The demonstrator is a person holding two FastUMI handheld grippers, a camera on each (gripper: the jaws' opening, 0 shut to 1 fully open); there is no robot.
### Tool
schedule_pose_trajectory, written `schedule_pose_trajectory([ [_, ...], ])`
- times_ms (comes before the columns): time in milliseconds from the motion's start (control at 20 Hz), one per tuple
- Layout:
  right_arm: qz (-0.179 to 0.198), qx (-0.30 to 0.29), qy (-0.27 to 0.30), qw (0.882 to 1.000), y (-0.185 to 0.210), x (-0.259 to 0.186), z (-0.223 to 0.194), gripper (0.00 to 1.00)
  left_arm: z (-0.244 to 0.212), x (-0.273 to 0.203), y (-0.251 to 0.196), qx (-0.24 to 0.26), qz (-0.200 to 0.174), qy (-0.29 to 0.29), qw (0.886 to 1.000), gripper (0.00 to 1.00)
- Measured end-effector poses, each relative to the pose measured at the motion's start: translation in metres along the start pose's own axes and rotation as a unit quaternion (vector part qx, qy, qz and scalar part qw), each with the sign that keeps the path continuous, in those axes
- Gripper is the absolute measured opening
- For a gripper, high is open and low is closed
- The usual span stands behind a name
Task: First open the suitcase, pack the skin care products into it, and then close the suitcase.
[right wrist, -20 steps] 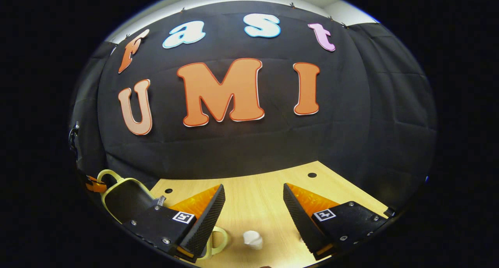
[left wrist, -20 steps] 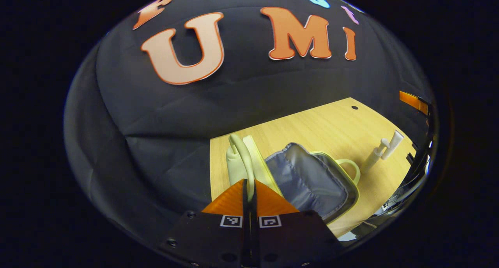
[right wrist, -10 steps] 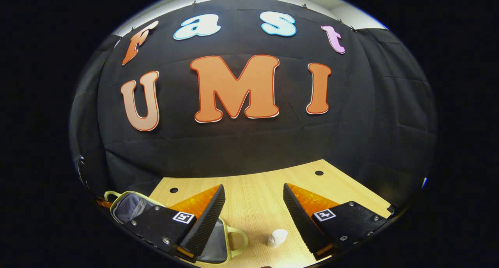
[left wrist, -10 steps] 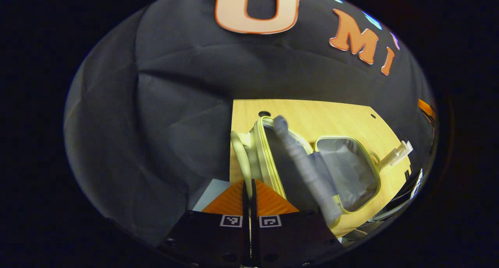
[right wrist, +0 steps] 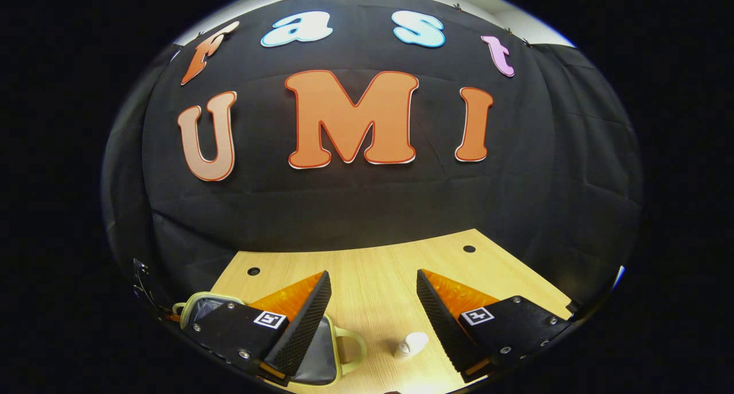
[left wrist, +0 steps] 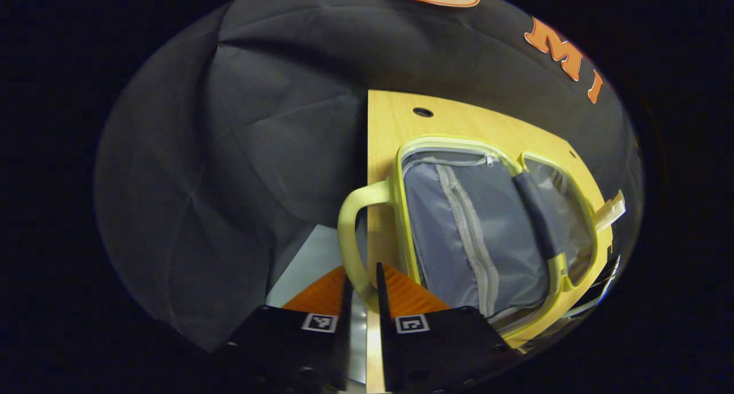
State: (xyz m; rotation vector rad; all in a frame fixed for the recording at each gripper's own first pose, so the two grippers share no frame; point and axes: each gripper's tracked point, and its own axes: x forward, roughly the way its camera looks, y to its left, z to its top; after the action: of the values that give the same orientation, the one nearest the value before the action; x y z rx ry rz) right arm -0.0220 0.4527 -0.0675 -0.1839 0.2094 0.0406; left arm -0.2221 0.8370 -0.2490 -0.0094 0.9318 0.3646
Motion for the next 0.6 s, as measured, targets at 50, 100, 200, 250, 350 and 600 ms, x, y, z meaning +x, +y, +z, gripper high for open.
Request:
schedule_pose_trajectory([
  [50,-0.001,-0.002,-0.001,1.0,-0.003,-0.001,-0.001,0.95,-0.002,-0.001,0.006,0.0,-0.001,-0.003,1.0,0.38],
  [100,-0.005,-0.006,-0.001,1.0,-0.009,-0.001,-0.002,0.95,-0.001,0.001,0.009,-0.001,0.008,-0.009,1.0,0.56],
  [200,-0.012,-0.013,0.001,1.0,-0.02,-0.002,-0.006,0.95,0.008,-0.003,0.018,0.009,0.042,-0.029,0.999,0.66],
  [250,-0.011,-0.016,0.002,1.0,-0.025,-0.002,-0.008,0.95,0.018,-0.01,0.019,0.009,0.049,-0.049,0.998,0.77],
  [350,-0.012,-0.017,0.001,1.0,-0.036,-0.004,-0.008,0.95,0.038,-0.027,0.011,0.01,0.062,-0.091,0.994,0.92],
  [600,-0.013,-0.017,-0.016,1.0,-0.074,-0.008,-0.002,0.95,0.106,-0.095,-0.029,0.026,0.105,-0.194,0.975,0.97],
])
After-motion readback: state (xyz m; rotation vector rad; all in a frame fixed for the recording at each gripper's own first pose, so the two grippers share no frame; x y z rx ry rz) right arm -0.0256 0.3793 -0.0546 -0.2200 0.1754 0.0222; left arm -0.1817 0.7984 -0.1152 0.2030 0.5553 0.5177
